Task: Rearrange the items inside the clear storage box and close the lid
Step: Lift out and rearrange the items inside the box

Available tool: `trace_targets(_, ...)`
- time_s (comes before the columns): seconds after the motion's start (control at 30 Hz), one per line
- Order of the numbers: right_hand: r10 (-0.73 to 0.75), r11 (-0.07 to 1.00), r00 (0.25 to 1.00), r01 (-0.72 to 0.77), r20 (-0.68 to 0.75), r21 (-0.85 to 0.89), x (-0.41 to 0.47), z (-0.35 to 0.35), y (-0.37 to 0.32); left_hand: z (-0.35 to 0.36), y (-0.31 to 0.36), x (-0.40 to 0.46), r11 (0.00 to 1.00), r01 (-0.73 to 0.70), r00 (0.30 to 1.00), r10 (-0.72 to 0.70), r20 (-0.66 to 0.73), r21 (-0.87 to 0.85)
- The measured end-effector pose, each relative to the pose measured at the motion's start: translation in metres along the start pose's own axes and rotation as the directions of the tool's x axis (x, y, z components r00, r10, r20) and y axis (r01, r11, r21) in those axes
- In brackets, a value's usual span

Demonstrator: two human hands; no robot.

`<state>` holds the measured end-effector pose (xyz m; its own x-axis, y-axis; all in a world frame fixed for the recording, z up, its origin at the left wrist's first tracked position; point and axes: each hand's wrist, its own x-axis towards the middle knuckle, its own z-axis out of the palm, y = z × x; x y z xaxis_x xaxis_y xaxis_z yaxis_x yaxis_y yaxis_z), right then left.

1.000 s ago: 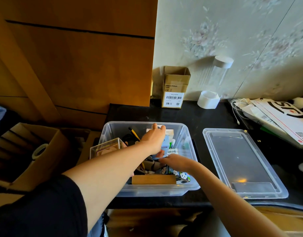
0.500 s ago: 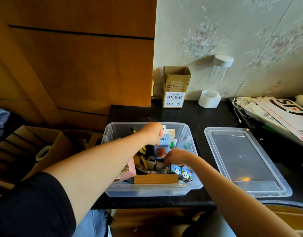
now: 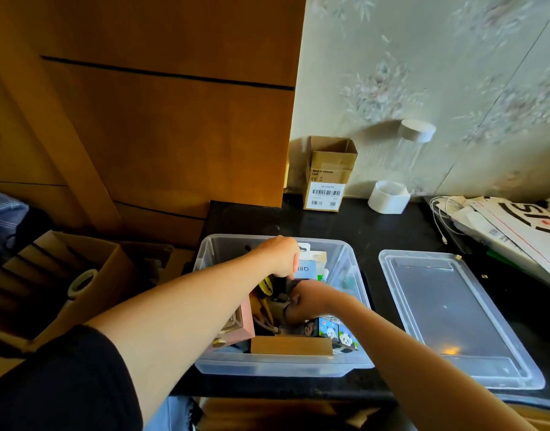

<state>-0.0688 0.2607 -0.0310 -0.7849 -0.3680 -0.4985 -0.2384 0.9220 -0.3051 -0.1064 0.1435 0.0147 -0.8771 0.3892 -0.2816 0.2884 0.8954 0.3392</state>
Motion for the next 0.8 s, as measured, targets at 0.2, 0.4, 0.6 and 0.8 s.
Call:
trace_targets(0.2, -0.029, 0.997, 0.99, 0.039, -0.136, 0.072, -0.026, -0.013, 0.017, -0.006, 0.0, 0.004, 1.0, 0.004, 0.998, -0.004, 0.058, 0.016)
trace_targets(0.4, -0.037, 0.999, 0.939, 0.044, -0.342, 0.014, -0.041, -0.014, 0.026, -0.005, 0.0, 0.003, 1.0, -0.022, 0.997, 0.021, 0.068, 0.006)
trace_targets(0.6, -0.095, 0.972, 0.897, -0.01, -0.432, -0.234, -0.033, -0.002, 0.016, -0.001, -0.002, 0.001, 0.999, -0.041, 0.998, 0.04, 0.049, 0.012)
trace_targets(0.8, -0.176, 0.915, 0.894, -0.005, -0.412, -0.403, -0.03, -0.002, 0.016, -0.001, -0.001, -0.002, 0.997, -0.067, 0.993, 0.063, 0.103, 0.044)
